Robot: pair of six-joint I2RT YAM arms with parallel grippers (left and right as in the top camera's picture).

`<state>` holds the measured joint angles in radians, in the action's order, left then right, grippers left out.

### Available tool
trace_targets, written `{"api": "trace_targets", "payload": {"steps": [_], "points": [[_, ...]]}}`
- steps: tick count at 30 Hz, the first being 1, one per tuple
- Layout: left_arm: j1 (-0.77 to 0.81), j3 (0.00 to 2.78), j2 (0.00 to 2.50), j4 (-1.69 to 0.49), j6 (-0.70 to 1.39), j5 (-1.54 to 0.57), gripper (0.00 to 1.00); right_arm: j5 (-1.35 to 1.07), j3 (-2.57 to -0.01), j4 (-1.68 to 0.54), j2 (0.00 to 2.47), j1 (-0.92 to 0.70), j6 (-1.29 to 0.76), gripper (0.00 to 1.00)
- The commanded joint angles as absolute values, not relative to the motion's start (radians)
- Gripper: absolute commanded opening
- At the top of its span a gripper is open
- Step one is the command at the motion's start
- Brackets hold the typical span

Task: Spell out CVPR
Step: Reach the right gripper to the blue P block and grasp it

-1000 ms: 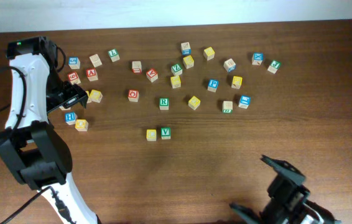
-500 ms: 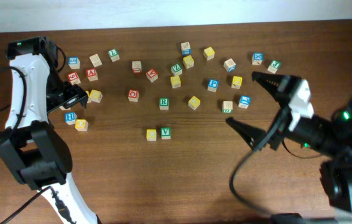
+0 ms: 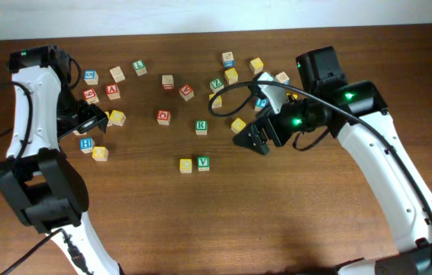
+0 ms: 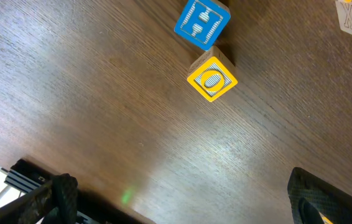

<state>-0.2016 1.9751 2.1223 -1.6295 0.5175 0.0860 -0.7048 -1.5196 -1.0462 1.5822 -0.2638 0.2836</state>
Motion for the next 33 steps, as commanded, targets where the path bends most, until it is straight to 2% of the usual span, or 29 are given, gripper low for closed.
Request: {"api": "trace_targets", "payload": {"steps": [1, 2, 6, 14, 22, 26, 29, 33], "points": [[-0.201, 1.977, 2.112, -1.628, 0.527, 0.087, 0.99, -0.473, -1.539, -0.974, 1.662, -0.269, -0.036, 0.98], [-0.201, 1.977, 2.112, -1.628, 0.527, 0.087, 0.99, -0.405, -1.539, -0.966, 1.705, -0.269, -0.128, 0.98], [-0.201, 1.977, 2.112, -1.628, 0.527, 0.087, 0.99, -0.415, -1.539, -0.882, 1.790, -0.270, -0.255, 0.98], [-0.201, 1.977, 2.112, -1.628, 0.527, 0.087, 0.99, -0.406, -1.538, -0.853, 1.868, -0.451, -0.272, 0.98], [-0.201, 1.977, 2.112, -1.628, 0.527, 0.087, 0.99, -0.300, -1.538, -0.728, 1.868, -0.402, -0.349, 0.98], [-0.201, 1.977, 2.112, -1.628, 0.527, 0.087, 0.99, -0.113, -1.538, -0.790, 1.868, -0.402, -0.350, 0.98], [-0.201, 1.977, 2.112, -1.628, 0.527, 0.087, 0.99, 0.140, -1.538, -0.916, 1.868, -0.359, -0.567, 0.98], [-0.201, 1.977, 2.112, -1.628, 0.527, 0.087, 0.99, 0.133, -1.538, -0.942, 1.868, -0.293, -0.566, 0.98]]}}
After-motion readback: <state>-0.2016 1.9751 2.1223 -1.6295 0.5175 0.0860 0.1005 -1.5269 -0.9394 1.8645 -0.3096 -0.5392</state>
